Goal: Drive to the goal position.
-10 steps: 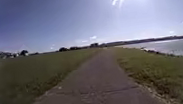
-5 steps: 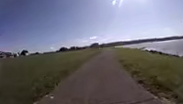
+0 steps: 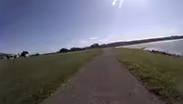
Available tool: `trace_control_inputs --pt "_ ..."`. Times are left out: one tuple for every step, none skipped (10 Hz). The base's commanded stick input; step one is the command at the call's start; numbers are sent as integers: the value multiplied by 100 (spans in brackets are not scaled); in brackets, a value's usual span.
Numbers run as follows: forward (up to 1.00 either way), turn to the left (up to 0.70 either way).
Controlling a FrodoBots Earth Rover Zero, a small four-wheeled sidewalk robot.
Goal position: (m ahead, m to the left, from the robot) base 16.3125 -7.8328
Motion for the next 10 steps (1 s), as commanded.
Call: trace_control_inputs --pt "70 0" --pt "70 0" --pt "70 0" --pt "70 0" --pt "70 0" --pt "70 0" --pt "70 0" --pt "70 0" --pt "70 0" --pt "70 0"
